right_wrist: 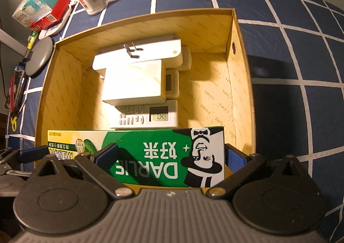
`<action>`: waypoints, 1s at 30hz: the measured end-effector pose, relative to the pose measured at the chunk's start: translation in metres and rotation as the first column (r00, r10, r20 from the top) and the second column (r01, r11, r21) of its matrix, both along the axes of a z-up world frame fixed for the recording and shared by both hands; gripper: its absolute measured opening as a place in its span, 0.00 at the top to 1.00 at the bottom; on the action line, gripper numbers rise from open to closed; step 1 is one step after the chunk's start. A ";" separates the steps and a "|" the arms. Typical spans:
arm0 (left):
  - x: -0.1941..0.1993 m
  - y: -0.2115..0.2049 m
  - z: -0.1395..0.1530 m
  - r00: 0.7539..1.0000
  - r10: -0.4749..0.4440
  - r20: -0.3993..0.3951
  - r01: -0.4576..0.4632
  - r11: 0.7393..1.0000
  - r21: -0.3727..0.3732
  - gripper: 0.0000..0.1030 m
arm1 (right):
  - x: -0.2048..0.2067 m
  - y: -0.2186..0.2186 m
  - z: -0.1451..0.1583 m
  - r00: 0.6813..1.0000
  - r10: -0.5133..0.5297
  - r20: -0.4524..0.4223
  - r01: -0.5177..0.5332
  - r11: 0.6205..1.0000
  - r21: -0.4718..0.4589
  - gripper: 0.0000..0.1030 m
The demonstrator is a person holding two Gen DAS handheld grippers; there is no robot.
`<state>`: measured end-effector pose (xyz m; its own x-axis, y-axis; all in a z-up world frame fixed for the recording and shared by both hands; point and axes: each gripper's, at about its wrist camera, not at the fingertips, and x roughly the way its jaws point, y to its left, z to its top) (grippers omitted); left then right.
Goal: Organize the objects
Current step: 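Lower the toothpaste box into the yellow box in front of the remote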
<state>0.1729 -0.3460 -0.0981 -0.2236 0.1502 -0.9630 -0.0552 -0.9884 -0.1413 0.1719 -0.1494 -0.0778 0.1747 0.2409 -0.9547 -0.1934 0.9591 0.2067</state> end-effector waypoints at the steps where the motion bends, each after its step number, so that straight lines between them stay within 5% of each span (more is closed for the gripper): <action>1: -0.001 -0.001 -0.003 1.000 0.001 0.007 -0.001 1.000 -0.001 0.00 | 0.001 0.001 -0.003 1.000 0.002 -0.006 -0.002 1.000 -0.002 0.01; 30: -0.019 0.009 -0.041 0.991 -0.070 0.110 0.075 0.997 -0.036 0.00 | 0.018 0.023 -0.048 0.993 0.053 -0.104 -0.053 0.999 0.006 0.07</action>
<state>0.1541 -0.3371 -0.1388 -0.1071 0.1231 -0.9866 -0.1135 -0.9873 -0.1108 0.1897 -0.1266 -0.1262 0.0613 0.2503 -0.9662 -0.2210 0.9474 0.2314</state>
